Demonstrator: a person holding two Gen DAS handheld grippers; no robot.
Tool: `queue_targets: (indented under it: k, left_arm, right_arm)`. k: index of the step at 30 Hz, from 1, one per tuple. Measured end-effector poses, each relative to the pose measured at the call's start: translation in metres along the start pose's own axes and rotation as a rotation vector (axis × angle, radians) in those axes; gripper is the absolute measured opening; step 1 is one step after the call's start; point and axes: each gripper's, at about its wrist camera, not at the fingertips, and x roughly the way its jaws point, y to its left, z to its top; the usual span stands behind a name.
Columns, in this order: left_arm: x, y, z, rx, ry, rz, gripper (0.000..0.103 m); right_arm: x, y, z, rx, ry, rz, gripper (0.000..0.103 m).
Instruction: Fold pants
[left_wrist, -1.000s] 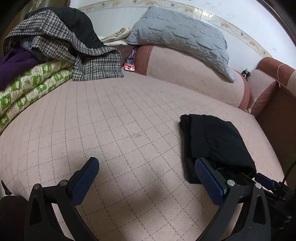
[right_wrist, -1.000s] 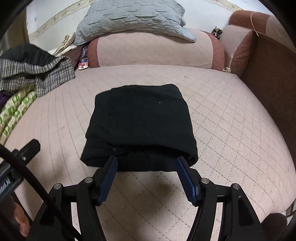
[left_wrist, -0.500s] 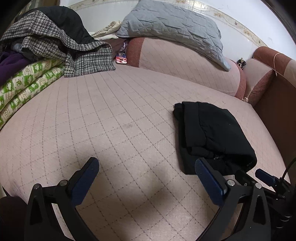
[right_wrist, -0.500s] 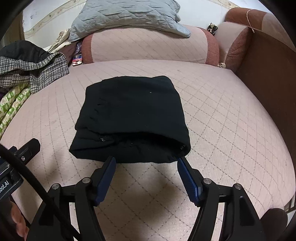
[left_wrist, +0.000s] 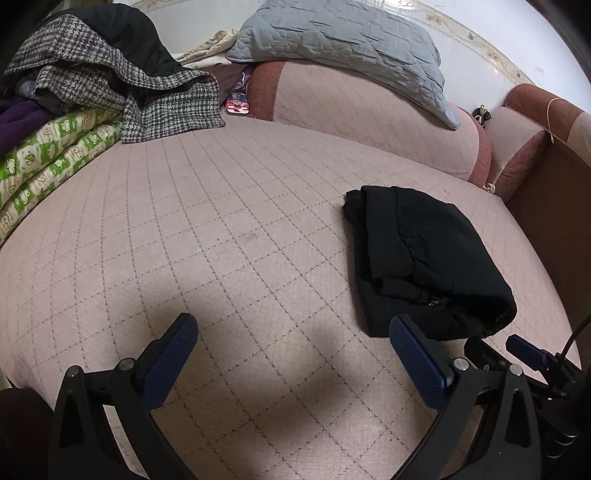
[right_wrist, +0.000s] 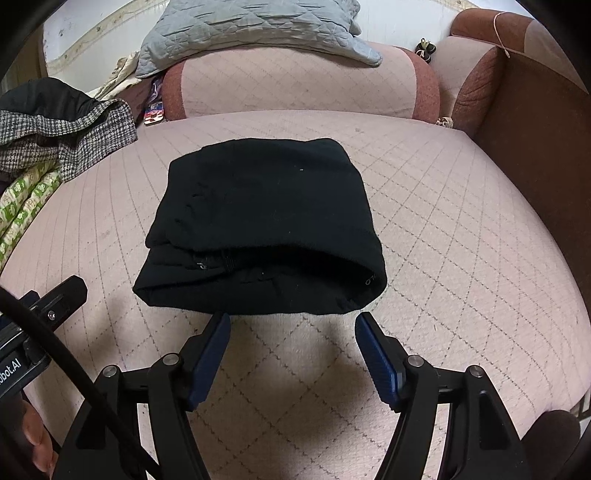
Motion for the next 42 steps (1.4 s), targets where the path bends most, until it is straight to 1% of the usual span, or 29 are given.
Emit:
queue_targets:
  k: [3, 6, 9, 10, 13, 15, 16, 18, 21, 23, 25, 27, 28, 30, 33, 35, 36, 37, 38, 39, 40, 41, 42]
  left_arm:
    - [-0.001, 0.002, 0.004, -0.008, 0.011, -0.021, 0.103]
    - [-0.001, 0.006, 0.014, -0.048, 0.015, -0.049, 0.103]
    - [0.007, 0.007, 0.031, -0.074, 0.045, -0.102, 0.103]
    - [0.008, 0.005, 0.035, -0.070, 0.042, -0.109, 0.103]
    - [0.022, -0.008, 0.050, -0.002, 0.038, -0.096, 0.103]
    - [0.036, -0.017, 0.060, 0.037, 0.048, -0.098, 0.103]
    - [0.044, -0.022, 0.065, 0.050, 0.063, -0.111, 0.103]
    - [0.060, -0.030, 0.073, 0.062, 0.103, -0.146, 0.103]
    - [0.088, -0.043, 0.083, 0.095, 0.181, -0.198, 0.103]
    - [0.105, -0.048, 0.083, 0.114, 0.228, -0.194, 0.103]
    - [0.117, -0.048, 0.081, 0.111, 0.256, -0.193, 0.103]
    - [0.129, -0.045, 0.078, 0.073, 0.292, -0.217, 0.103]
    - [0.131, -0.042, 0.076, 0.049, 0.283, -0.219, 0.103]
    - [0.130, -0.042, 0.075, 0.031, 0.260, -0.215, 0.103]
    - [0.132, -0.045, 0.072, 0.047, 0.268, -0.195, 0.103]
    - [0.133, -0.049, 0.073, 0.053, 0.270, -0.179, 0.103]
    - [0.134, -0.050, 0.075, 0.046, 0.275, -0.183, 0.103]
    - [0.136, -0.048, 0.079, 0.011, 0.266, -0.215, 0.103]
    - [0.138, -0.046, 0.083, -0.022, 0.253, -0.262, 0.096]
    - [0.140, -0.044, 0.088, -0.050, 0.241, -0.323, 0.067]
    - [0.146, -0.043, 0.093, -0.064, 0.263, -0.383, 0.052]
    - [0.153, -0.045, 0.096, -0.073, 0.304, -0.427, 0.046]
    - [0.155, -0.045, 0.099, -0.082, 0.314, -0.431, 0.046]
  right_arm:
    - [-0.007, -0.008, 0.005, 0.023, -0.030, 0.009, 0.075]
    - [-0.015, -0.022, 0.014, 0.063, -0.070, -0.003, 0.076]
    - [-0.018, -0.041, 0.023, 0.094, -0.089, -0.007, 0.076]
    - [-0.018, -0.047, 0.027, 0.104, -0.093, -0.008, 0.076]
    - [-0.015, -0.068, 0.036, 0.138, -0.100, 0.001, 0.076]
    - [-0.008, -0.083, 0.048, 0.169, -0.085, 0.049, 0.076]
    - [-0.002, -0.091, 0.056, 0.191, -0.073, 0.081, 0.076]
    - [0.010, -0.102, 0.072, 0.222, -0.044, 0.129, 0.076]
    - [0.037, -0.116, 0.097, 0.256, 0.028, 0.218, 0.076]
    - [0.060, -0.120, 0.112, 0.272, 0.070, 0.273, 0.076]
    - [0.077, -0.121, 0.119, 0.282, 0.088, 0.305, 0.076]
    - [0.094, -0.120, 0.124, 0.296, 0.105, 0.340, 0.076]
    - [0.104, -0.118, 0.126, 0.302, 0.121, 0.363, 0.076]
    - [0.116, -0.112, 0.126, 0.303, 0.143, 0.397, 0.076]
    - [0.137, -0.100, 0.132, 0.262, 0.175, 0.451, 0.076]
    - [0.144, -0.095, 0.138, 0.231, 0.169, 0.474, 0.076]
    - [0.148, -0.091, 0.143, 0.206, 0.166, 0.491, 0.075]
    - [0.151, -0.089, 0.146, 0.195, 0.169, 0.506, 0.070]
    - [0.153, -0.087, 0.149, 0.188, 0.173, 0.523, 0.065]
    - [0.156, -0.085, 0.152, 0.179, 0.182, 0.540, 0.058]
    - [0.157, -0.083, 0.154, 0.165, 0.187, 0.550, 0.049]
    - [0.156, -0.081, 0.157, 0.151, 0.185, 0.558, 0.042]
    - [0.154, -0.079, 0.159, 0.133, 0.181, 0.559, 0.029]
